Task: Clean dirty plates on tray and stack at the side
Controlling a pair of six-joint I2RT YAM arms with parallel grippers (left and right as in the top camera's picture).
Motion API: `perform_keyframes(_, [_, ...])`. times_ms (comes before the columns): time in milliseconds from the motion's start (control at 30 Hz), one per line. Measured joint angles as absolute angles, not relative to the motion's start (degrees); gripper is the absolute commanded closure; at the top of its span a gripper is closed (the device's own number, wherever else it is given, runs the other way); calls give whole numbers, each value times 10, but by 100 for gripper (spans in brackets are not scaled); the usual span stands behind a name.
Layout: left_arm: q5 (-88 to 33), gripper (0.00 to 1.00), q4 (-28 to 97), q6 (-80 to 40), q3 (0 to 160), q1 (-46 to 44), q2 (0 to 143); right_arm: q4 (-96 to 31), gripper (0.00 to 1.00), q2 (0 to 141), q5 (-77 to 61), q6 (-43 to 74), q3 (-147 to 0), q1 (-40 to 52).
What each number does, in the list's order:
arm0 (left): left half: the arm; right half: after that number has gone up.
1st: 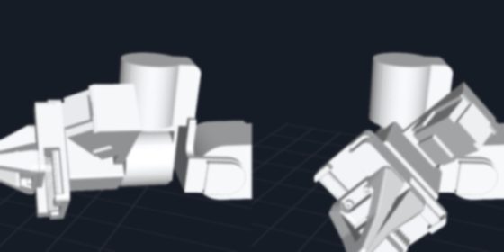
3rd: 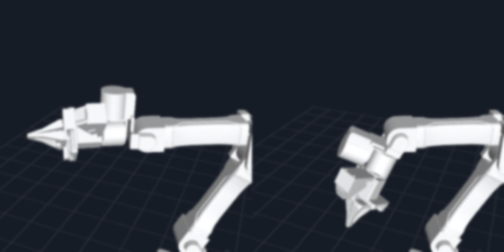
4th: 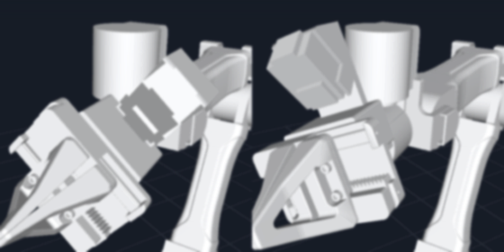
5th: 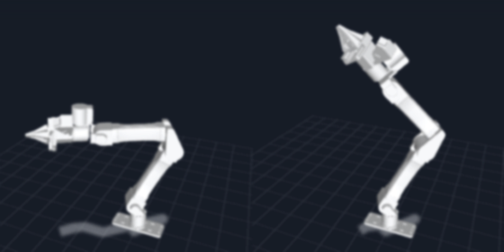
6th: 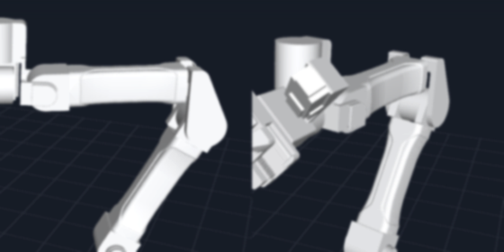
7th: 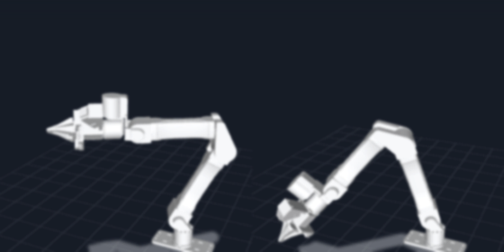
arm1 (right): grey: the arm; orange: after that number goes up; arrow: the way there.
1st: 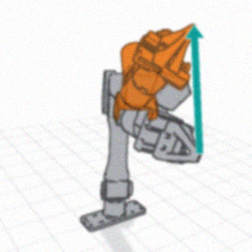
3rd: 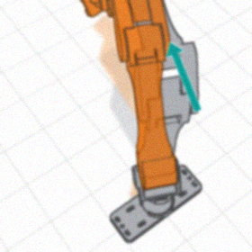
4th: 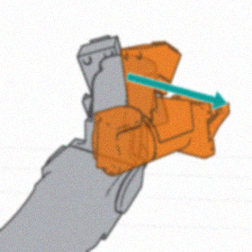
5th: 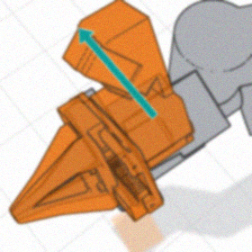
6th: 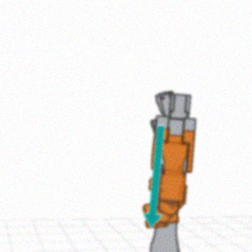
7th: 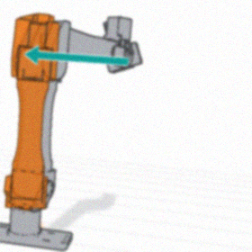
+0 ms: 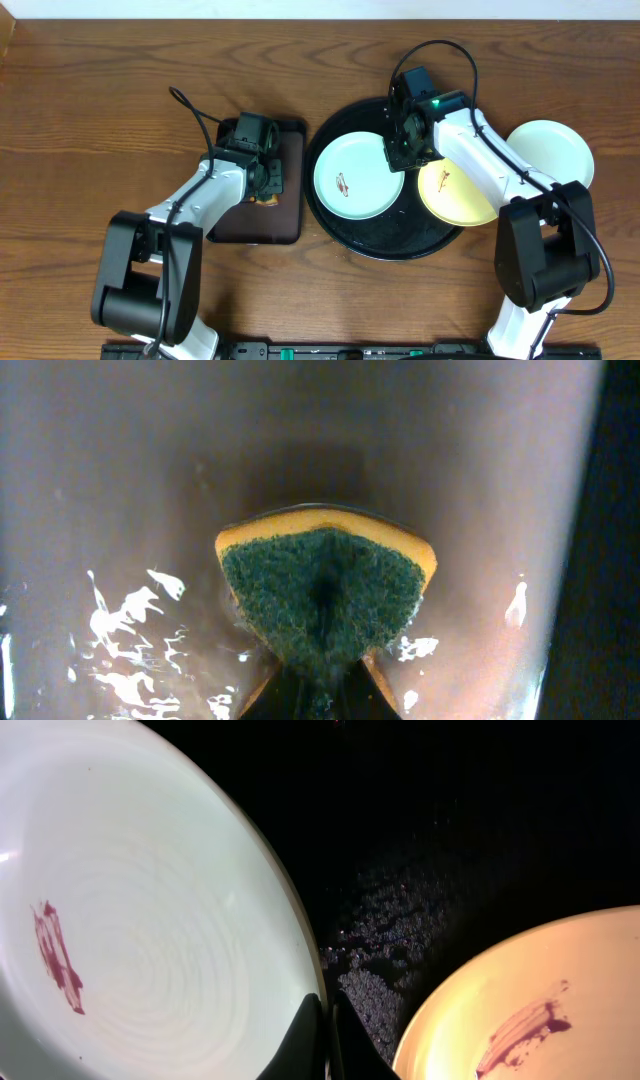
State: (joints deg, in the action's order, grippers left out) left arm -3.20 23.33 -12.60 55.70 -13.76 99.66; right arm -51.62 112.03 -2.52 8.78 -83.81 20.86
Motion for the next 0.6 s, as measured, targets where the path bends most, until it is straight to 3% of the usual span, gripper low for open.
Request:
perform_keyframes(367, [47, 93, 236, -126, 548, -145, 734, -500, 96, 1120, -22, 88, -813, 209])
perform_keyframes(600, [82, 92, 216, -124, 548, -145, 648, -444, 96, 1120, -18, 88, -762, 209])
